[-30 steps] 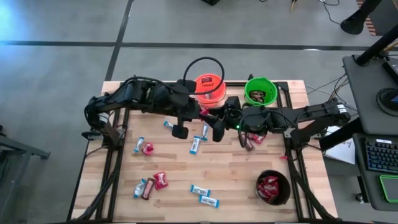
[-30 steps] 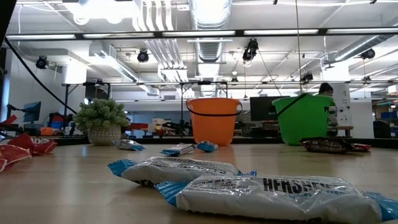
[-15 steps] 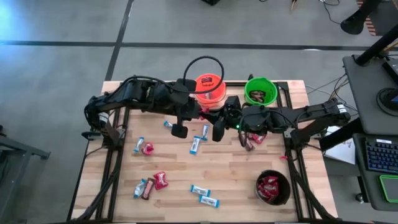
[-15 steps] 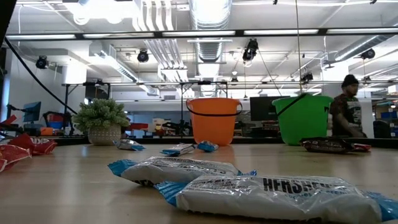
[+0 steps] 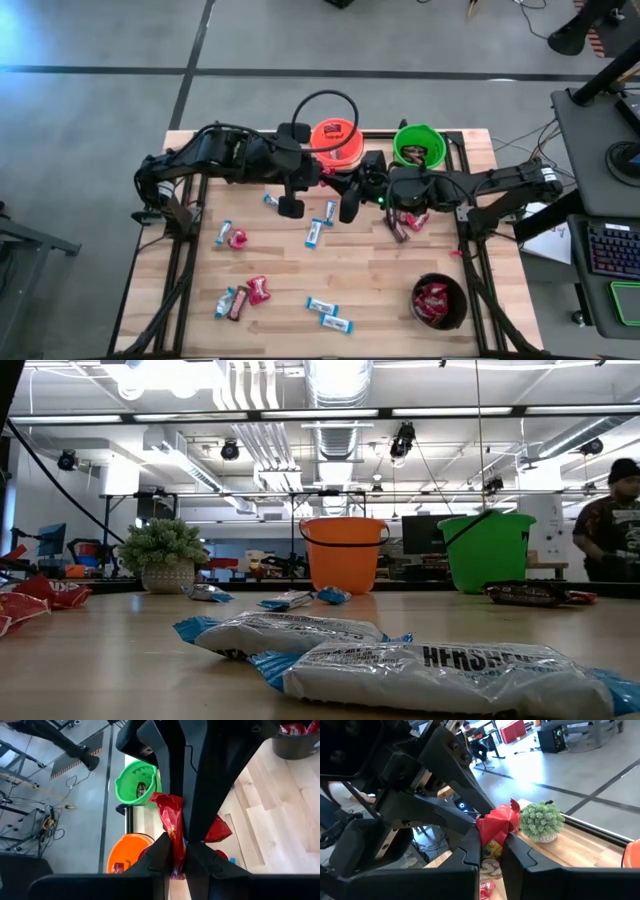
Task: Organize candy in baskets
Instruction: Put the red chocolate into the black bucket
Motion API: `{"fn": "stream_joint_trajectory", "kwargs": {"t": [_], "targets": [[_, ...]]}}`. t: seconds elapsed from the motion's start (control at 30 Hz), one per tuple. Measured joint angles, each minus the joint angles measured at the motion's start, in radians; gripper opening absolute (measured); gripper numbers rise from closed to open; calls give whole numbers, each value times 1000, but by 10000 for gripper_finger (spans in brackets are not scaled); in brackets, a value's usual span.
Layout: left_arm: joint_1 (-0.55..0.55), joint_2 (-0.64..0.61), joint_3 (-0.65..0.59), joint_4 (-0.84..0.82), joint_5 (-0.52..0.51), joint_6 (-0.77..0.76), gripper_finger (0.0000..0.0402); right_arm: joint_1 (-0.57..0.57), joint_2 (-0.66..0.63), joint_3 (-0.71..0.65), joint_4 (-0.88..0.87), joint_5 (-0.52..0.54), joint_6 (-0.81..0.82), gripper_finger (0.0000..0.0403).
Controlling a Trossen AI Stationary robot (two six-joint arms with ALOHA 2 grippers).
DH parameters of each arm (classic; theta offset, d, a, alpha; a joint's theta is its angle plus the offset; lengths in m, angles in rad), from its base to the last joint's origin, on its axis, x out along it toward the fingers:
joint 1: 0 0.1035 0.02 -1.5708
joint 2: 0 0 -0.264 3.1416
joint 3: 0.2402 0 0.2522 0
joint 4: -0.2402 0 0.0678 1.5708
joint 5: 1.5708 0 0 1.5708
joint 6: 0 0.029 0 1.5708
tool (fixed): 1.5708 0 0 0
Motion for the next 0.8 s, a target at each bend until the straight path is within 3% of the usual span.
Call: {"fn": "stream_joint_trajectory", "kwargs": {"t": [0.6,0.8], "targets": [[1,3,4,-13,-7,31,17,-5,-13,0,-45,-16,15,24],[2,4,5,-16,23,54,29,-4,-15,0,-49,-19,11,24]]}}
